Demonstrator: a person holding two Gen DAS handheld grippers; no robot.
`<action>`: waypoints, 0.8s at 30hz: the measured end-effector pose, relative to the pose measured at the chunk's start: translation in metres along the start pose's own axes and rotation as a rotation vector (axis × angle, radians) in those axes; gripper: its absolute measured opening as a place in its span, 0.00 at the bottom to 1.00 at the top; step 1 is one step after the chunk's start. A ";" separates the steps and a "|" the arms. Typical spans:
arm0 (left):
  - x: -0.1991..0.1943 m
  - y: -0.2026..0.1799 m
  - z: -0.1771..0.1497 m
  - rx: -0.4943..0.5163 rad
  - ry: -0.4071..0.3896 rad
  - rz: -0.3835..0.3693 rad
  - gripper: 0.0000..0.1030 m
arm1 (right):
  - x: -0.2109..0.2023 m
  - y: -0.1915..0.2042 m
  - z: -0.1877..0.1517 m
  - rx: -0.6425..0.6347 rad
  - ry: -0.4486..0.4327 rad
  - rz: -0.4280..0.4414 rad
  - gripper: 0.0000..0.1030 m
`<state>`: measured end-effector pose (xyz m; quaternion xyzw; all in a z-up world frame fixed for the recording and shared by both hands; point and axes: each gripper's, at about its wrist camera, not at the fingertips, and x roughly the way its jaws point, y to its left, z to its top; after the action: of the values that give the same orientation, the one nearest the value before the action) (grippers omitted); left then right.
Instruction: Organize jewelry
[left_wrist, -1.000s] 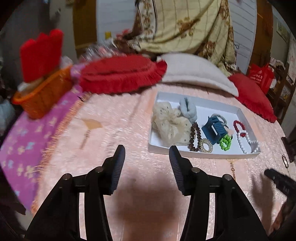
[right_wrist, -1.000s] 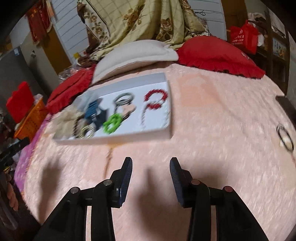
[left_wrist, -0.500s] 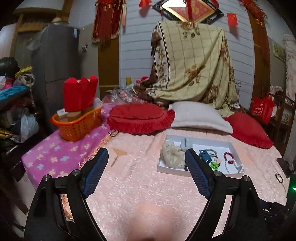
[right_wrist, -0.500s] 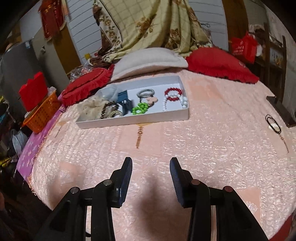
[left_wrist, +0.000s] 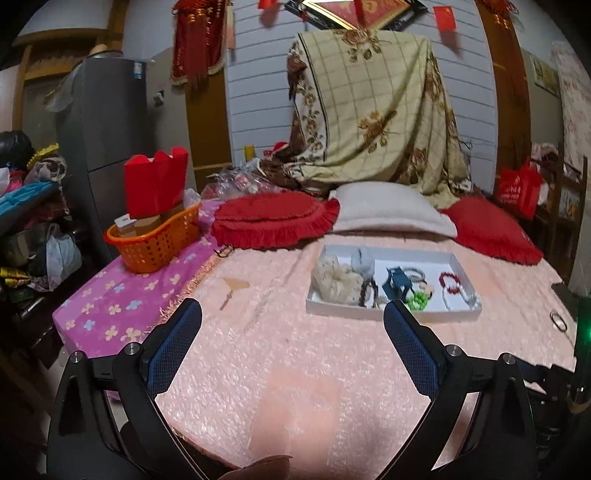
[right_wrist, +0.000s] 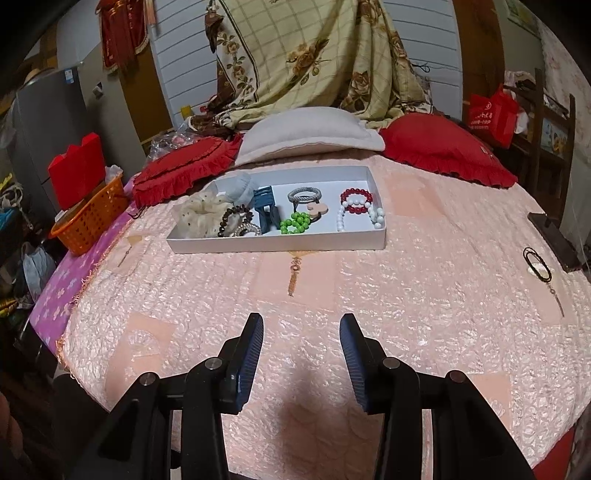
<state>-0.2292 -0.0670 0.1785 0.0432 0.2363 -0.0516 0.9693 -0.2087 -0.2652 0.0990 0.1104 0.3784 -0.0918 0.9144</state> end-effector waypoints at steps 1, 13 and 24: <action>0.001 -0.002 -0.001 0.005 0.007 -0.002 0.96 | 0.001 0.000 0.000 0.002 0.003 -0.001 0.40; 0.016 -0.004 -0.014 -0.003 0.064 -0.040 0.96 | 0.017 -0.002 -0.005 0.014 0.039 -0.034 0.40; 0.036 -0.014 -0.022 0.030 0.140 -0.018 0.96 | 0.029 -0.001 -0.008 -0.002 0.044 -0.054 0.40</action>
<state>-0.2090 -0.0819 0.1417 0.0591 0.3032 -0.0610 0.9491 -0.1942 -0.2668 0.0727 0.1013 0.4014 -0.1136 0.9032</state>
